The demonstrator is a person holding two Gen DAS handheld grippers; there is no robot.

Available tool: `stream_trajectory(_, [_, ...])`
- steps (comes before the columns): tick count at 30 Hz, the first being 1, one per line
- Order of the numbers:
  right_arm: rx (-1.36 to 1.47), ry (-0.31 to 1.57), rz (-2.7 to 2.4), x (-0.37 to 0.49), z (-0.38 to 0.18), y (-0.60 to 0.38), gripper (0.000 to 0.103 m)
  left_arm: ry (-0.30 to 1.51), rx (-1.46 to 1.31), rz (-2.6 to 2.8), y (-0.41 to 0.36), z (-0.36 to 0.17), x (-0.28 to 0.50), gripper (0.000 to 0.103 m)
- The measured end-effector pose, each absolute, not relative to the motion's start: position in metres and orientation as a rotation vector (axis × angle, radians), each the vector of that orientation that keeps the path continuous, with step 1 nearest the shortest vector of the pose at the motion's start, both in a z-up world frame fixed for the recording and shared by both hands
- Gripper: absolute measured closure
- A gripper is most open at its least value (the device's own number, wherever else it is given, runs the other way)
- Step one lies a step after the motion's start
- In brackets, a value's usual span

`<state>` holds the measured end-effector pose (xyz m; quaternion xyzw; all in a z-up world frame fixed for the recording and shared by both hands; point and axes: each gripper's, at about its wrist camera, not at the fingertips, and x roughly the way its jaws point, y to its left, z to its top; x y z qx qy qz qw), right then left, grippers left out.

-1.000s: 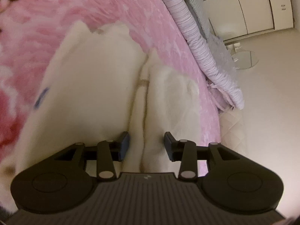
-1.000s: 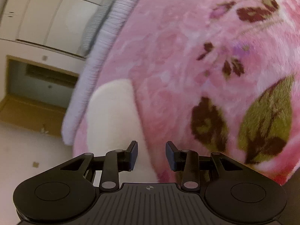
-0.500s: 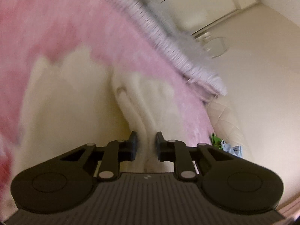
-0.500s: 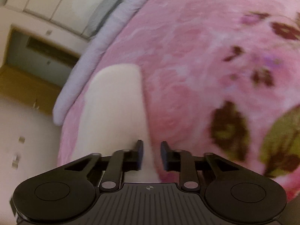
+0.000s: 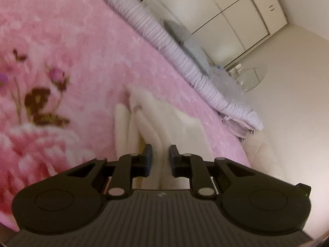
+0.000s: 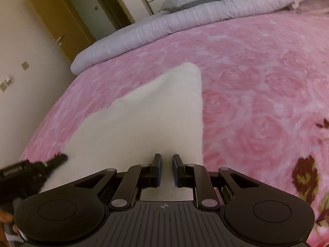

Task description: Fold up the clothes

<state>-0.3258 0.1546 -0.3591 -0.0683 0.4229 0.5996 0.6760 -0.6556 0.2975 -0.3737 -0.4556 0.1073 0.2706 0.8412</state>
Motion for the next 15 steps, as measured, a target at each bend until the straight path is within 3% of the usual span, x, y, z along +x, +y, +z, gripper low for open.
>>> stream_trajectory(5, [-0.248, 0.857, 1.369, -0.339, -0.362, 0.166, 0.087, 0.317, -0.902, 0.642, 0.304, -0.385, -0.646, 0.089])
stream_trajectory(11, [-0.247, 0.796, 1.406, -0.342, -0.368, 0.161, 0.087, 0.234, -1.093, 0.629, 0.304, -0.393, -0.672, 0.084])
stream_trajectory(13, [-0.104, 0.891, 1.422, -0.322, -0.37, 0.151, 0.086, 0.218, -1.121, 0.633, 0.299, -0.387, -0.68, 0.082])
stream_trajectory(15, [0.084, 1.021, 1.42, -0.296, -0.372, 0.138, 0.086, 0.191, -1.16, 0.642, 0.291, -0.383, -0.691, 0.069])
